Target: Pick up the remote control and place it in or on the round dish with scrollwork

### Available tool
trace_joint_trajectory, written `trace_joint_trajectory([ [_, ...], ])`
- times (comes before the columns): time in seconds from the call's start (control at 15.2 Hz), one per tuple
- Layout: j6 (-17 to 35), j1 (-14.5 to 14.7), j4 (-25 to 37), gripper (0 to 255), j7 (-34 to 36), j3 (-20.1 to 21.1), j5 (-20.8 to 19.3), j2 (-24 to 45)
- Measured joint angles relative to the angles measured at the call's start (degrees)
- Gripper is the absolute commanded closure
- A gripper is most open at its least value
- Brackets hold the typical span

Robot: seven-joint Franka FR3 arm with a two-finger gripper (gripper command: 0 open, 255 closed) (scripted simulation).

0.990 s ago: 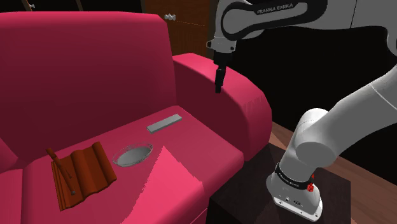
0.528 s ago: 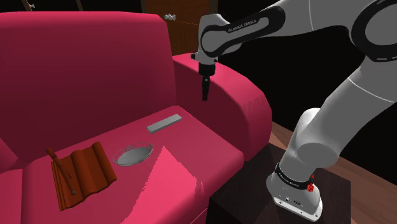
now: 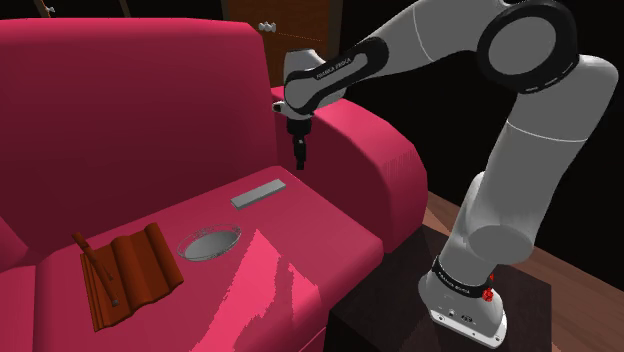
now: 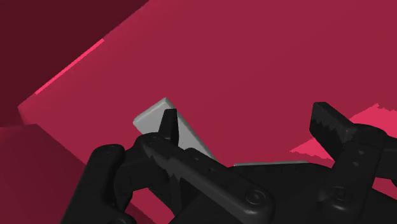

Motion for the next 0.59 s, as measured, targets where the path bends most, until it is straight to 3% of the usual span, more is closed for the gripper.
trace_joint_trajectory([
  [0.59,6.24,1.15,13.37,0,-10.05,2.67,0.04,18.34],
])
